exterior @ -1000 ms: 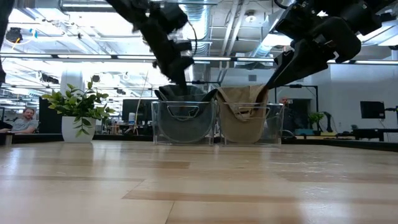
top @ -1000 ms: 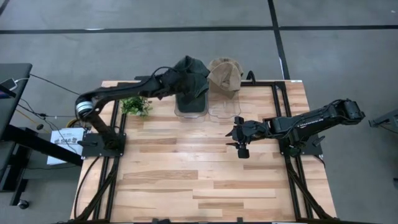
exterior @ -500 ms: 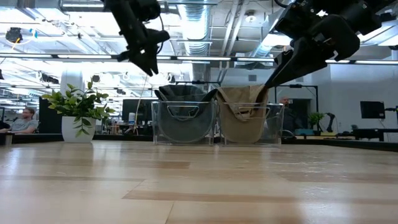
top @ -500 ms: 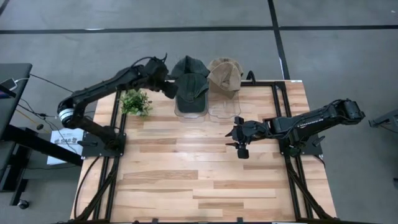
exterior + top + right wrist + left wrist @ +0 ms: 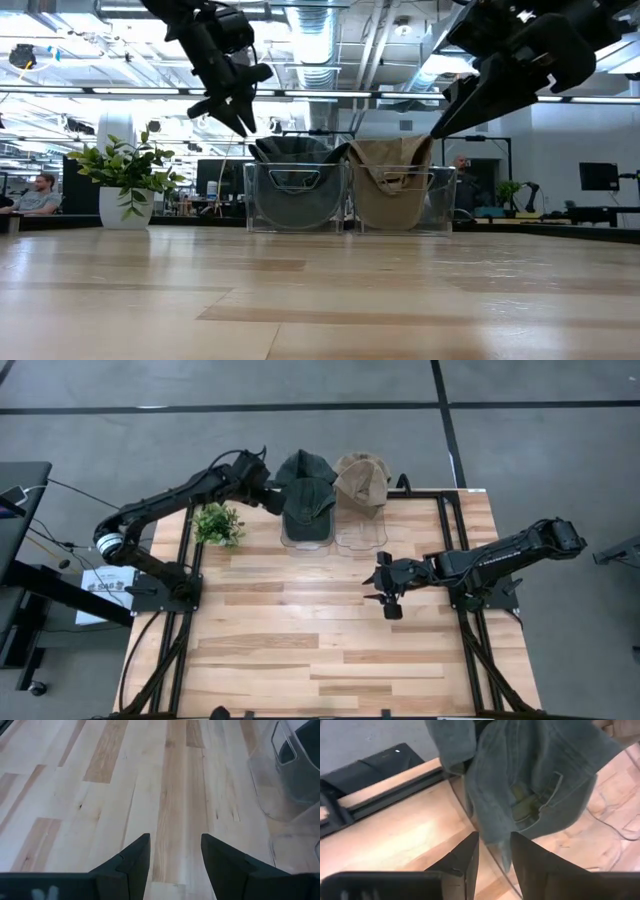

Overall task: Pick & Place hat
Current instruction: Put the black cap into the left transparent bin

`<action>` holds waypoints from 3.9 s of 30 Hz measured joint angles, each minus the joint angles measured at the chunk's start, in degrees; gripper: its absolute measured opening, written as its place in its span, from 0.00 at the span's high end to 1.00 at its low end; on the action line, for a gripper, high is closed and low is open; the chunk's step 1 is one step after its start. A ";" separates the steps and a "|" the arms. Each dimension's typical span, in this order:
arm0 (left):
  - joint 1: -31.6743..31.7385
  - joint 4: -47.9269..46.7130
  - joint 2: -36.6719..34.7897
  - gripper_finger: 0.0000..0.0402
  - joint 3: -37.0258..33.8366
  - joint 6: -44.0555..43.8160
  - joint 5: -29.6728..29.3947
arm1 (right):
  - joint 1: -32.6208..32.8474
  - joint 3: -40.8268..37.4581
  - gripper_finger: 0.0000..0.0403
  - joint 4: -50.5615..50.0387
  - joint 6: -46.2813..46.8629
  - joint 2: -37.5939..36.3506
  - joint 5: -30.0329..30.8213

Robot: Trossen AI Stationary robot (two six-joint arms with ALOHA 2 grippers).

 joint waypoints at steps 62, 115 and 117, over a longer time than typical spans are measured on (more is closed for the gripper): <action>-6.63 16.10 3.39 0.97 -6.44 1.39 -13.58 | -0.08 0.00 0.58 0.31 0.60 0.00 0.04; -9.35 25.13 3.37 0.93 -6.38 -6.67 -37.24 | -0.08 0.00 0.58 0.13 1.04 0.00 0.02; -9.38 25.13 3.37 0.91 -6.38 -6.63 -37.16 | -0.08 0.00 0.58 0.13 1.04 0.00 0.02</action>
